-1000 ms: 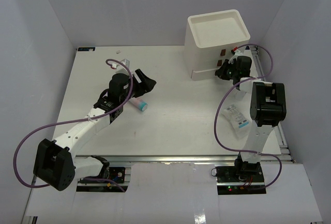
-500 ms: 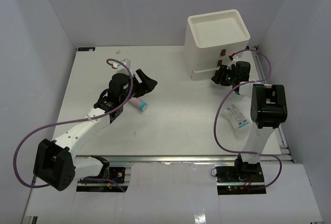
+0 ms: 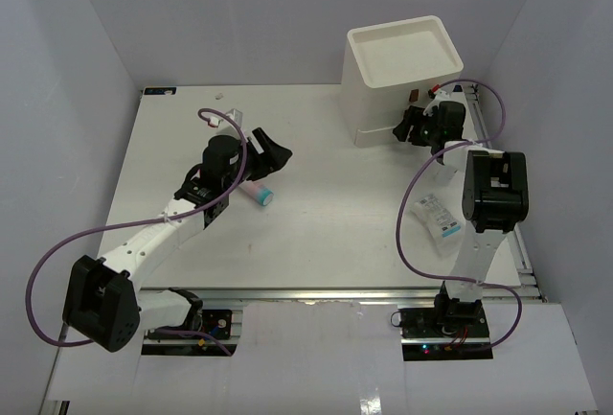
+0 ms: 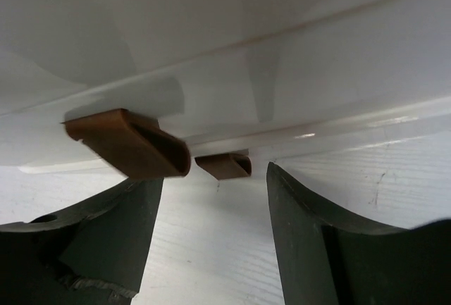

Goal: Organize the makeup

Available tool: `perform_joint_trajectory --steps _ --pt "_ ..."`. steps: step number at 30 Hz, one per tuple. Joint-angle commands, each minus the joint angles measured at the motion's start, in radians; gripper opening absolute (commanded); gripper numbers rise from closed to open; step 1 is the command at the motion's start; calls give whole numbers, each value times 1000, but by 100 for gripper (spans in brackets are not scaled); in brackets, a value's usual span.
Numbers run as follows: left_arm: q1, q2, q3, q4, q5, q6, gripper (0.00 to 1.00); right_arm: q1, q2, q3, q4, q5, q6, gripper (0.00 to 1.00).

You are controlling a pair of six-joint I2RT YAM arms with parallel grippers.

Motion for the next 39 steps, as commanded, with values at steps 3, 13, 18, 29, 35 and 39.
perform_joint_trajectory --steps 3,13,18,29,35,39 --pt "1 31 62 3 23 -6 83 -5 56 65 48 -16 16 63" --pt "1 37 68 -1 29 -5 83 -7 82 93 82 -81 14 37" --pt "1 30 62 -3 25 -6 83 -7 97 108 89 -113 8 22" --pt "-1 27 62 -3 28 -9 83 -13 59 47 126 -146 26 8" --pt "-2 27 56 4 31 -11 83 -20 29 -1 130 -159 27 8" --pt "-2 18 44 11 31 -11 83 -23 0 -35 129 -163 21 8"
